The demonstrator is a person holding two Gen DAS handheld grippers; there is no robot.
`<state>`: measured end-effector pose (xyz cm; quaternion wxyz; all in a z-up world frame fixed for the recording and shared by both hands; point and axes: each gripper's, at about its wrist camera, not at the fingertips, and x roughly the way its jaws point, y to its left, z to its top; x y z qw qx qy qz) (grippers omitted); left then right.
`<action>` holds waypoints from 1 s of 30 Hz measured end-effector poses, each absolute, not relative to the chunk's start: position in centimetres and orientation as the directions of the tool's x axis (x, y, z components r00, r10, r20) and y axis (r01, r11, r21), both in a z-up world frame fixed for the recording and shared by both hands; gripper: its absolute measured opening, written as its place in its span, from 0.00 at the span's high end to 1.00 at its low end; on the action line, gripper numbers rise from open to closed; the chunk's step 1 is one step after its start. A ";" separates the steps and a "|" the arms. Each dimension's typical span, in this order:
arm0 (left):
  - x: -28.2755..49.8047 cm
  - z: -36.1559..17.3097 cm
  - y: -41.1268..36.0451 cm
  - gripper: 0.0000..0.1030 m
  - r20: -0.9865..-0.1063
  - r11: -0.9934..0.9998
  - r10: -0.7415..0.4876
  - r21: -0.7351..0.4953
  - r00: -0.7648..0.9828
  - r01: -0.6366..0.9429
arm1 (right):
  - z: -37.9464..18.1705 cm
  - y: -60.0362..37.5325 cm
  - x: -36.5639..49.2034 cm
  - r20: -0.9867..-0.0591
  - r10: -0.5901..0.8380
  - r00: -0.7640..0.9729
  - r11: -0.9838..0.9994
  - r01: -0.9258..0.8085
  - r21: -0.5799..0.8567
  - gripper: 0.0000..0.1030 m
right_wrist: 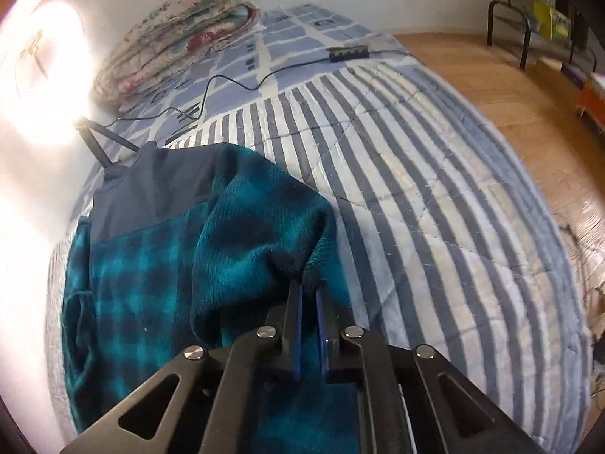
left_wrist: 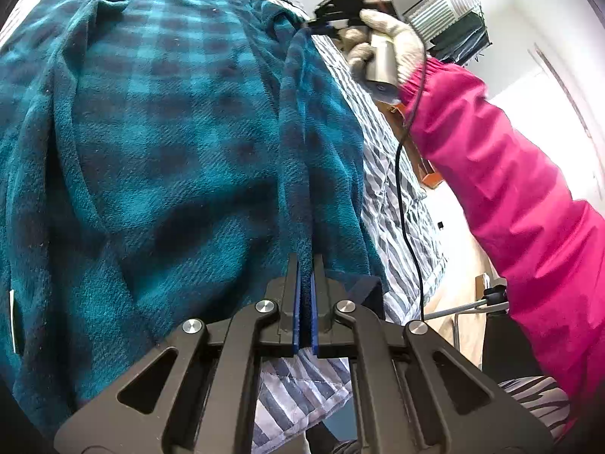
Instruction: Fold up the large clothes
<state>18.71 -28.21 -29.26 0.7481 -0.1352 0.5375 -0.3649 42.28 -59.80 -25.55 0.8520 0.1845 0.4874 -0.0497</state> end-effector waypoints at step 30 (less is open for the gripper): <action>18.5 -31.5 -27.4 1.00 -0.735 0.722 -0.666 -0.594 0.125 0.354 | -23.7 -42.0 49.3 -0.831 0.272 0.485 0.962 -0.133 0.238 0.78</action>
